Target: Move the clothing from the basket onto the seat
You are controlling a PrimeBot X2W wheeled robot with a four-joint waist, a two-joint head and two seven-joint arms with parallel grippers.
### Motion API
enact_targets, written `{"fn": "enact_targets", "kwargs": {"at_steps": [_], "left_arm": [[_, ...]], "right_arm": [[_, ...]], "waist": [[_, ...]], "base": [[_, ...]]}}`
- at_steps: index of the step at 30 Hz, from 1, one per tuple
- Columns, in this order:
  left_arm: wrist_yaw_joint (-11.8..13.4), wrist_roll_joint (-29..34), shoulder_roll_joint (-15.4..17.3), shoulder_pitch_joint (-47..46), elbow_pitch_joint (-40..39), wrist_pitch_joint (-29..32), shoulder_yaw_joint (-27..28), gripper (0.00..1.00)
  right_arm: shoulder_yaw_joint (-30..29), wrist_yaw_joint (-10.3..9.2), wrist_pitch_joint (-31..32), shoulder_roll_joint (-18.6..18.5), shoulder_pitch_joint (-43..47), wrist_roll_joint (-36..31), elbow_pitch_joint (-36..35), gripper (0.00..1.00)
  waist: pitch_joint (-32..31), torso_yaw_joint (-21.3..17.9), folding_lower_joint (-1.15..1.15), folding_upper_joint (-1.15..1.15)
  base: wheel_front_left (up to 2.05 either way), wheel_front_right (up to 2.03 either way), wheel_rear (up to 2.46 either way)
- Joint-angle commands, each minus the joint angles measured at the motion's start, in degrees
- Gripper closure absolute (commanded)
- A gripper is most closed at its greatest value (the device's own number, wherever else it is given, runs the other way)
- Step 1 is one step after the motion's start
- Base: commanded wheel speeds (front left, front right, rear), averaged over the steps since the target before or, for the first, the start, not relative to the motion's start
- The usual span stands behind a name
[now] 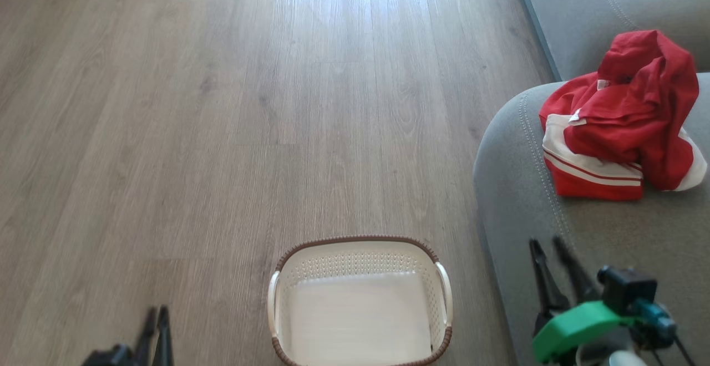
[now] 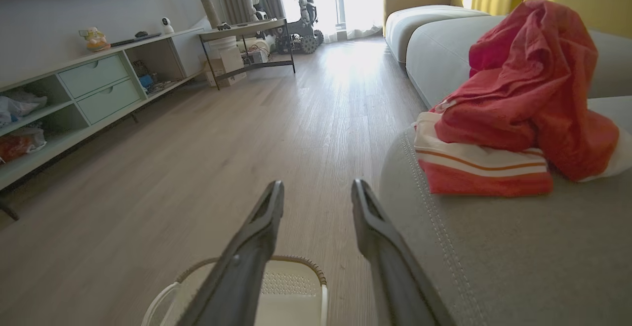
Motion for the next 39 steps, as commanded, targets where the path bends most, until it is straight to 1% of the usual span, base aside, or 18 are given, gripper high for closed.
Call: {"fn": "enact_targets", "kwargs": {"at_steps": [1, 4, 39], "left_arm": [[0.0, -0.1, -0.7, 0.4, 1.0, 0.0, -0.2, 1.00], [-0.3, -1.0, -1.5, 0.8, 1.6, 0.3, 0.0, 1.00], [-5.1, -17.5, -5.4, -1.8, -0.5, 5.9, 7.8, 1.00]], "right_arm": [[0.1, 0.00, 0.0, 0.0, 0.5, 0.1, 1.3, 1.00], [-0.1, 0.00, 0.4, 0.0, 0.9, 1.3, 2.4, 1.00], [-1.9, -0.01, 5.7, 0.0, -1.7, 23.1, 1.0, 1.00]], "waist": [[0.0, 0.0, 0.00, 0.00], [0.1, -0.1, 0.00, 0.00], [1.0, -0.9, 0.00, 0.00]], "base": [[0.00, 0.00, 0.00], [0.00, 0.00, 0.00], [0.00, 0.00, 0.00]]}}
